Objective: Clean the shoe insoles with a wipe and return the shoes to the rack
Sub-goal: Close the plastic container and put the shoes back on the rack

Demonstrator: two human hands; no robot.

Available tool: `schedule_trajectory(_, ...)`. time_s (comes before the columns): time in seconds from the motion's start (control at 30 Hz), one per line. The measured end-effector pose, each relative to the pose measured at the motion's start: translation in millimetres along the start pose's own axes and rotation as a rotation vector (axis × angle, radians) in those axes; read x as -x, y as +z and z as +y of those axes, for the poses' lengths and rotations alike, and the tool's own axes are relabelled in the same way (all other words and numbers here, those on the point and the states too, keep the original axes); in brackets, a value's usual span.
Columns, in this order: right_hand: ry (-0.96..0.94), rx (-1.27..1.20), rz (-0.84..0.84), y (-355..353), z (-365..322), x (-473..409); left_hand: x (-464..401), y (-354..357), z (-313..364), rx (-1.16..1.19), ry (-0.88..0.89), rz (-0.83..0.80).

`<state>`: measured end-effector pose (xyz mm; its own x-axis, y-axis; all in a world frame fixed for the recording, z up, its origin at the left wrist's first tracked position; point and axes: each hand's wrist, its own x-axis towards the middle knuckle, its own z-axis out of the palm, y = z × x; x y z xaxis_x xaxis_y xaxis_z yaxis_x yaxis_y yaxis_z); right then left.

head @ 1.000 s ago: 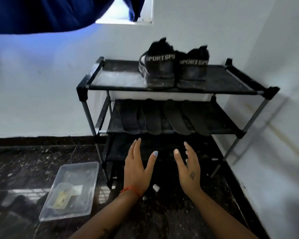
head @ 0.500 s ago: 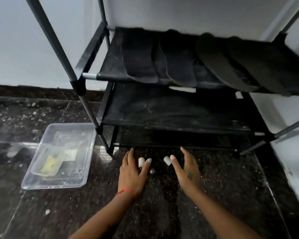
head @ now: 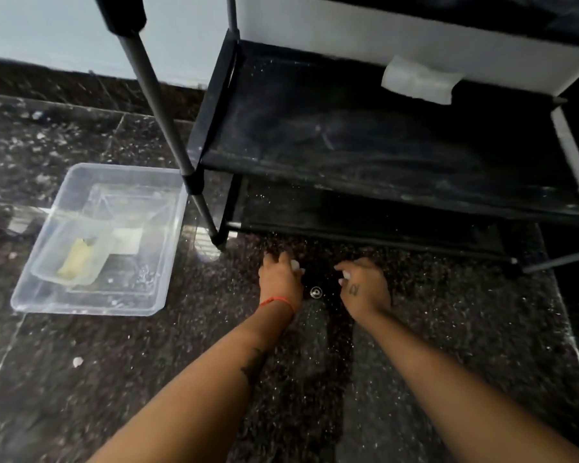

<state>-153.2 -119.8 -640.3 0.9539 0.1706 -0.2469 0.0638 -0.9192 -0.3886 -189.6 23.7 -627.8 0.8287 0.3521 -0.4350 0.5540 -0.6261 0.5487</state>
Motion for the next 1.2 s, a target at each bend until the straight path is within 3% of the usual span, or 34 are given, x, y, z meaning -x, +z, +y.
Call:
schedule_trajectory(0.17,0.009,-0.098,0.145,-4.6,-13.5,17.7,7.8,-19.6,-13.9,0.126,0.125,0.079)
schedule_trajectory(0.3,-0.155,-0.262,0.233,7.7,-43.9,44.4,20.0,-47.5,-45.2,0.254,0.250,0.236)
schedule_trajectory(0.47,-0.346,-0.491,0.146,25.7,-117.2,58.6,24.7,-107.6,-103.4,0.306,0.293,0.465)
schedule_trajectory(0.57,-0.474,-0.531,0.076,33.4,-175.4,49.9,15.5,-139.6,-139.5,0.280,0.193,0.578)
schedule_trajectory(0.83,-0.746,-0.196,-0.101,40.9,-275.2,-6.4,-25.8,-168.2,-185.8,0.134,0.010,0.504)
schedule_trajectory(1.2,-0.696,0.197,-0.107,72.5,-294.2,-30.6,-43.5,-166.0,-194.4,0.076,-0.001,0.459)
